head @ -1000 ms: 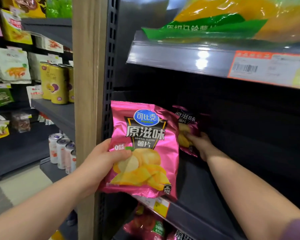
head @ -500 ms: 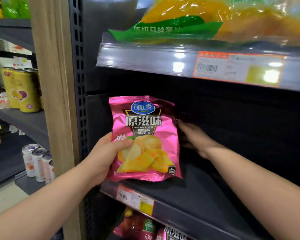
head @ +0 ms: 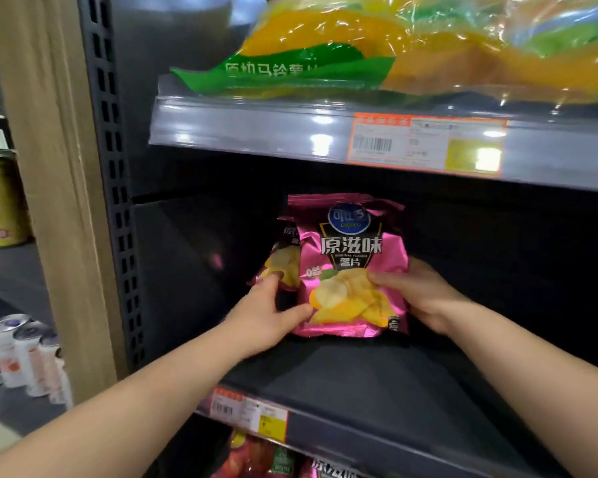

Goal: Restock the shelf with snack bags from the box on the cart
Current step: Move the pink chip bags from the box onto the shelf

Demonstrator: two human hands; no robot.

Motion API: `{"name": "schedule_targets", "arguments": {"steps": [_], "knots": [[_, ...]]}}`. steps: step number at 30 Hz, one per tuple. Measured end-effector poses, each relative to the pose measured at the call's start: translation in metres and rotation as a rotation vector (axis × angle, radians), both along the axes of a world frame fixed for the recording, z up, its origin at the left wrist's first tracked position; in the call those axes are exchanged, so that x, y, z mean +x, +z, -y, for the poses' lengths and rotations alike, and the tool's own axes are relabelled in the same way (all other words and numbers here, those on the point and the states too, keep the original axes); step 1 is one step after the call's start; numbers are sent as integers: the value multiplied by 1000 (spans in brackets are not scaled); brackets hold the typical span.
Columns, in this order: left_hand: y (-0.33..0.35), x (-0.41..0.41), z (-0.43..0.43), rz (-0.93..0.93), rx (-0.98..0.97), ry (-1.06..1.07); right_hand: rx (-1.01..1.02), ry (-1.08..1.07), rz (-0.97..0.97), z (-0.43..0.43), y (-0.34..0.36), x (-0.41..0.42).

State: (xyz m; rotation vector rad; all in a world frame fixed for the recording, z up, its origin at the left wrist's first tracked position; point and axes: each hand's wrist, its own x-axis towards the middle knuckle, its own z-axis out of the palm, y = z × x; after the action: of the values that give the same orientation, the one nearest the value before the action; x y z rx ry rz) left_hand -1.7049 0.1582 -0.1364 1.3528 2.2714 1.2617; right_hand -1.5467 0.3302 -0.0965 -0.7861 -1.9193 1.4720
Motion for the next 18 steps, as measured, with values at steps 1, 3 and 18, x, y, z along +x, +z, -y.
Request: {"name": "schedule_targets", "arguments": {"steps": [1,3,18], "knots": [[-6,-3,3,-184,-162,12,-7,-43,-17,-7,-1,3],[-17,-8,10,-477,-474,21,-25,-123,-42,-20,-3,7],[-29,-11,18,-414,-699,-52,-47,-379,67,-62,-13,-34]]}}
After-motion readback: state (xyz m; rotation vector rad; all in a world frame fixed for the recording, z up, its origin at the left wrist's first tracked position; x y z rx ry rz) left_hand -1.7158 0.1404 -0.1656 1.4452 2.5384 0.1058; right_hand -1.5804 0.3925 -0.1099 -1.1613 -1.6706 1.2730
